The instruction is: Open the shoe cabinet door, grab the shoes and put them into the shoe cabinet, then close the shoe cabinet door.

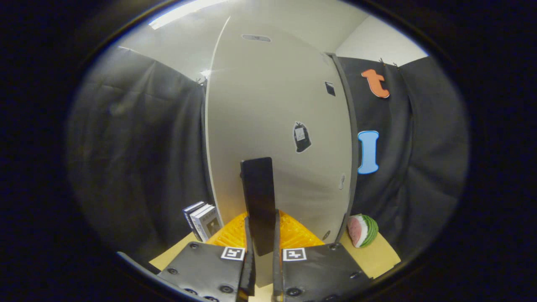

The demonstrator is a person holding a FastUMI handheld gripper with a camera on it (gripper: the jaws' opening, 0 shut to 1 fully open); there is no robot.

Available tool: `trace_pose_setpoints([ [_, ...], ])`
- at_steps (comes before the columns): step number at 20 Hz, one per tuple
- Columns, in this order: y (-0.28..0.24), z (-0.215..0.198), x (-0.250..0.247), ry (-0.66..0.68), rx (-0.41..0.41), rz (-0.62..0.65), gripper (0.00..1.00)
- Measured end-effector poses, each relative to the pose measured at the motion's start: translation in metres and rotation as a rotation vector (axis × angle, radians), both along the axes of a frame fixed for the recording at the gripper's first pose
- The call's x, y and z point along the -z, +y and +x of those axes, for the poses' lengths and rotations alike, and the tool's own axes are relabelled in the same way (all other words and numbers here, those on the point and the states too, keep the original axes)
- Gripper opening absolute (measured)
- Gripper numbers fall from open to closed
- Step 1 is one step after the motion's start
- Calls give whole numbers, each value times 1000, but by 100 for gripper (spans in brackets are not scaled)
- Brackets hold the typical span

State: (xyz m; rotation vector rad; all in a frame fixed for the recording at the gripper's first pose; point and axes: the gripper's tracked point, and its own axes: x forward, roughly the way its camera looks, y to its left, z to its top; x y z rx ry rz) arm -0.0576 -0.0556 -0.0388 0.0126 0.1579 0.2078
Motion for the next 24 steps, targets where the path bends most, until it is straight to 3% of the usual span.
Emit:
trace_pose_setpoints([
  [7,-96,-50,-8,7,60,5,17],
  [16,-195,-57,-18,1,177,3,15],
  [24,-246,-55,-23,-2,197,46,7],
])
